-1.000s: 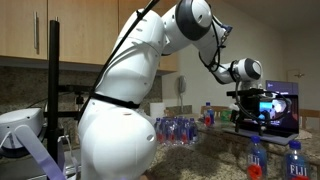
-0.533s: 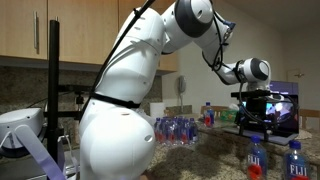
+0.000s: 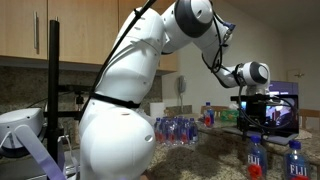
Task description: Move the left and right bottles to the left
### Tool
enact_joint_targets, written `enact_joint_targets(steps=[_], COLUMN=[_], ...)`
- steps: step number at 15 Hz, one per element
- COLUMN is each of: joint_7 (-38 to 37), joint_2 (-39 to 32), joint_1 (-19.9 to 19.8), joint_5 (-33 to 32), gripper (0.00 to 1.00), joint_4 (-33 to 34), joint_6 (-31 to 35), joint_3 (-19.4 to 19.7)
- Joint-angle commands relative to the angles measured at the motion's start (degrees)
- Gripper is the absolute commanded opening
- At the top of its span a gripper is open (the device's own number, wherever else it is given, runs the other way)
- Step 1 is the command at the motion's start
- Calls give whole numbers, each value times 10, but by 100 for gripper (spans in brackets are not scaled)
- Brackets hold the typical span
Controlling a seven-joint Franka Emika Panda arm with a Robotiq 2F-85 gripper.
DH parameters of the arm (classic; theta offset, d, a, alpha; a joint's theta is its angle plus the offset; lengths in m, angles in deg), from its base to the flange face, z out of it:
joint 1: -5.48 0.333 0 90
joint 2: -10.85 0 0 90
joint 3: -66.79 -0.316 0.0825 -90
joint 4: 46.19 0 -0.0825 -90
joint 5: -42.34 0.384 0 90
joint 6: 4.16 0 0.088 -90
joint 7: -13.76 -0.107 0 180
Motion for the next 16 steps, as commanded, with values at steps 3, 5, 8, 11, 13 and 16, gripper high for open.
enact_joint_targets(steps=[3,5,8,11,13,16], joint_7=[-10,-5,3,2,8,1], joint_2=[20,20,43,61,78,116], joint_1=[0,1,0,0,1,7], joint_5=[-8,-10,-13,-20,-25,-35], gripper=[28,15,12,13,13,13], joint_4=[-32,-31,-55,-76,-90,-113], joint_6=[72,75,69,64,58,62], joint_3=[4,4,4,5,4,1])
